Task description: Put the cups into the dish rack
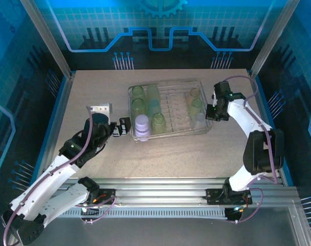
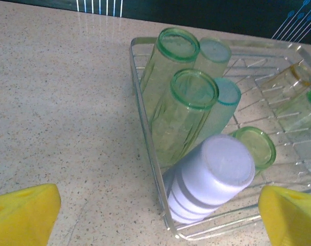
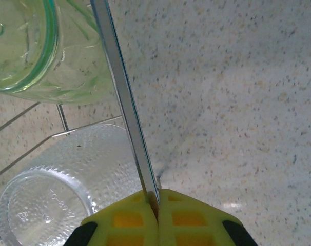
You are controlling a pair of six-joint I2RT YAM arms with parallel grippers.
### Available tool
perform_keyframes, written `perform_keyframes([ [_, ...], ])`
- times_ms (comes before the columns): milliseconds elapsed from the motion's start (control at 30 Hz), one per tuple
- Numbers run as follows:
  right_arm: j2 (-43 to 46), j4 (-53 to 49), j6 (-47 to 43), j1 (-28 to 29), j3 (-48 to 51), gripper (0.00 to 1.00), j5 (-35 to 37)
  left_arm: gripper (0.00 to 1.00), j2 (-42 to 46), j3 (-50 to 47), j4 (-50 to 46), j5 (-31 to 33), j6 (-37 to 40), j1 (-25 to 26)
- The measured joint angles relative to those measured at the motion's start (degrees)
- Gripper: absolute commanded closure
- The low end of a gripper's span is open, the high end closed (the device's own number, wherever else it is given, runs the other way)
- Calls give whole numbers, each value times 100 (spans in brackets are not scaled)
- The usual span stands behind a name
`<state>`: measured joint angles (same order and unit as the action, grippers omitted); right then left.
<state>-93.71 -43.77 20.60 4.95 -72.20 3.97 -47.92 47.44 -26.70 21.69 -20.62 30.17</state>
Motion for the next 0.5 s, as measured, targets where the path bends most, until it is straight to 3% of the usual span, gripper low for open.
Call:
perform_keyframes([
  [500,-1047,352,450,-509,-1113,99,-402,1,-330,-4,540,-48,472,0],
])
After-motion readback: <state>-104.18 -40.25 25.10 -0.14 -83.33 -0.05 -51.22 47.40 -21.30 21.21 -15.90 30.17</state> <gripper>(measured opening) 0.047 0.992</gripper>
